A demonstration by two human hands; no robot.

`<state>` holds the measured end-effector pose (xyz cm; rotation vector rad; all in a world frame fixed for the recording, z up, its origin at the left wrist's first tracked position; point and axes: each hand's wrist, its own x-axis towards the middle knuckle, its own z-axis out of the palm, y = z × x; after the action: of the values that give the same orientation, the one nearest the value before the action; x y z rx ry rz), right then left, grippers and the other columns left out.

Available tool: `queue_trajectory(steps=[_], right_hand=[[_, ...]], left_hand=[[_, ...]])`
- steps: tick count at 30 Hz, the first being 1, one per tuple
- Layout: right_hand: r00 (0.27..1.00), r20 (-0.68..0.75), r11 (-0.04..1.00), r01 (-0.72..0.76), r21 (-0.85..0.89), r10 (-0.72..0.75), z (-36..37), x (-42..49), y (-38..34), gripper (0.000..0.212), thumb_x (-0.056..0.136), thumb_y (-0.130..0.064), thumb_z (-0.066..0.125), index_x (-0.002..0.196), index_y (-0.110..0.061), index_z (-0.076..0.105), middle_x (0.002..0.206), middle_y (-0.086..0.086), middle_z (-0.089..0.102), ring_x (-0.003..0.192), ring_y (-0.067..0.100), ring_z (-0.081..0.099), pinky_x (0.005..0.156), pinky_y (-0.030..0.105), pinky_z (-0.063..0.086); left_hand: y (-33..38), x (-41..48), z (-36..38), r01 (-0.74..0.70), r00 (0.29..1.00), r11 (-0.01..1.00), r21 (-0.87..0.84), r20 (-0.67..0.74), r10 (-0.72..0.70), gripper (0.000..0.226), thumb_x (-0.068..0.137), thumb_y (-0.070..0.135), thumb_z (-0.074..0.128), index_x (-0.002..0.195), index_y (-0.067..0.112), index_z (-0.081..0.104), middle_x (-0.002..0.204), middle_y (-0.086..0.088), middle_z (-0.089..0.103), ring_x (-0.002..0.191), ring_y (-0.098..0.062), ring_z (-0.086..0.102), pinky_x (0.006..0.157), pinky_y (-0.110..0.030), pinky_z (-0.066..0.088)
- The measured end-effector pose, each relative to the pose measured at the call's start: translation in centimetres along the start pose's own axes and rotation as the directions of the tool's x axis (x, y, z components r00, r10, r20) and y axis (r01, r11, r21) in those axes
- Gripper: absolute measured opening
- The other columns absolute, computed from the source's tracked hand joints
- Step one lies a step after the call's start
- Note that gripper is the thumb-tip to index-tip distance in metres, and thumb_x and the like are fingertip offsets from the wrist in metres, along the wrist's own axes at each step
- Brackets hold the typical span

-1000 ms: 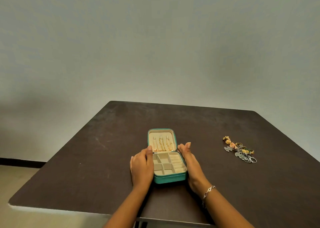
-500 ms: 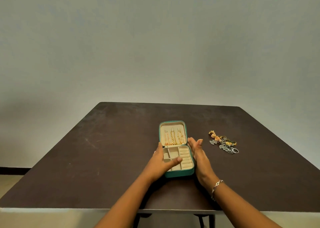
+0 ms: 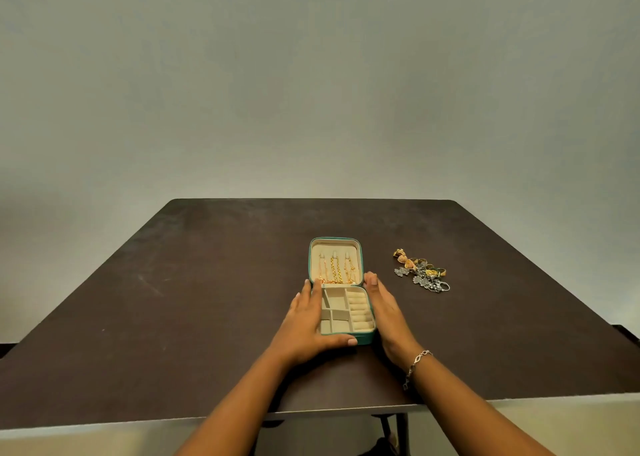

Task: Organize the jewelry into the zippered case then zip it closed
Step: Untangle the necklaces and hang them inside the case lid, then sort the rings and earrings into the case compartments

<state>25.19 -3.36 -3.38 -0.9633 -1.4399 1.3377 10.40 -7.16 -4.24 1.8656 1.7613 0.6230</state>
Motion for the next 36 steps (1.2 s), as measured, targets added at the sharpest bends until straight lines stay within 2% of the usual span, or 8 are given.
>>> queue_trajectory(steps=[2,5,9,14,19,23,30,36], right_hand=[[1.0,-0.016,0.997,0.006,-0.072,-0.007,-0.7,-0.1,0.0,0.041,0.091,-0.042,0.035,0.106,-0.008,0.053,0.104,-0.009,0.063,0.096,0.003,0.058,0.09,0.025,0.045],[0.987,-0.149,0.96,0.019,-0.281,-0.063,-3.2,0.7,0.6,0.038,0.095,-0.031,0.042,0.128,-0.014,0.047,0.123,-0.011,0.048,0.115,0.003,0.044,0.101,0.023,0.033],[0.899,-0.35,0.87,0.064,-0.488,-0.263,-8.2,2.2,1.2,0.02,0.089,-0.014,0.056,0.108,-0.009,0.059,0.106,0.001,0.058,0.102,0.019,0.056,0.085,0.025,0.041],[0.813,-0.454,0.721,-0.061,-0.69,-0.365,-12.5,4.3,1.4,0.016,0.084,-0.002,0.057,0.099,-0.005,0.064,0.103,0.013,0.059,0.097,0.025,0.055,0.08,0.027,0.039],[0.809,-0.516,0.698,-0.198,-0.689,-0.281,-14.4,6.8,2.0,0.025,0.087,0.004,0.049,0.102,-0.007,0.065,0.114,0.014,0.058,0.104,0.029,0.055,0.086,0.034,0.042],[0.843,-0.494,0.669,-0.241,-0.703,-0.214,-15.5,7.9,2.1,0.033,0.085,0.009,0.046,0.1,-0.011,0.068,0.114,0.011,0.061,0.103,0.026,0.058,0.086,0.035,0.046],[0.851,-0.494,0.618,-0.292,-0.73,-0.181,-16.2,8.5,2.2,0.013,0.082,-0.002,0.061,0.081,-0.01,0.071,0.094,0.011,0.068,0.092,0.026,0.06,0.079,0.034,0.046],[0.8,-0.538,0.735,-0.192,-0.65,-0.267,-15.9,7.1,1.3,0.01,0.082,-0.001,0.06,0.085,-0.001,0.07,0.092,0.015,0.069,0.091,0.028,0.061,0.079,0.028,0.042]], left_hand=[[-0.1,0.0,-0.1,-0.018,1.0,1.0,0.023,-0.012,0.019,0.117,0.071,0.061,0.063,0.144,0.019,-0.017,0.156,-0.003,-0.015,0.144,-0.022,-0.011,0.119,-0.04,0.005],[-0.2,-0.1,-0.2,-0.029,0.999,0.999,0.016,-0.017,0.029,0.116,0.071,0.063,0.063,0.145,0.019,-0.015,0.156,0.001,-0.012,0.144,-0.02,-0.007,0.119,-0.039,0.007],[-0.1,-0.2,-0.4,-0.032,0.999,0.999,-0.033,-0.015,0.031,0.131,0.047,0.082,0.052,0.146,0.024,-0.011,0.155,0.008,-0.001,0.143,-0.015,0.005,0.116,-0.036,0.015],[-0.1,-0.3,-0.5,-0.038,0.999,0.997,-0.062,-0.026,0.036,0.135,0.04,0.085,0.047,0.146,0.024,-0.011,0.154,0.008,0.004,0.141,-0.011,0.009,0.115,-0.034,0.018],[-0.1,-0.3,-0.6,-0.039,0.999,0.996,-0.081,-0.022,0.037,0.145,0.029,0.095,0.044,0.146,0.027,-0.01,0.152,0.011,0.008,0.138,-0.008,0.014,0.112,-0.031,0.022],[-0.2,-0.2,-0.5,-0.055,0.998,0.995,-0.084,-0.036,0.052,0.13,0.043,0.082,0.05,0.146,0.028,-0.008,0.15,0.013,0.01,0.136,-0.007,0.02,0.111,-0.03,0.025],[-0.5,0.1,-0.4,-0.058,0.998,0.996,-0.066,-0.027,0.056,0.126,0.045,0.081,0.049,0.146,0.031,-0.008,0.149,0.013,0.011,0.134,-0.008,0.024,0.108,-0.032,0.028],[-0.7,0.3,-0.3,-0.066,0.998,0.996,-0.062,-0.026,0.065,0.123,0.045,0.081,0.05,0.145,0.035,-0.005,0.147,0.012,0.011,0.133,-0.01,0.025,0.107,-0.035,0.031]])
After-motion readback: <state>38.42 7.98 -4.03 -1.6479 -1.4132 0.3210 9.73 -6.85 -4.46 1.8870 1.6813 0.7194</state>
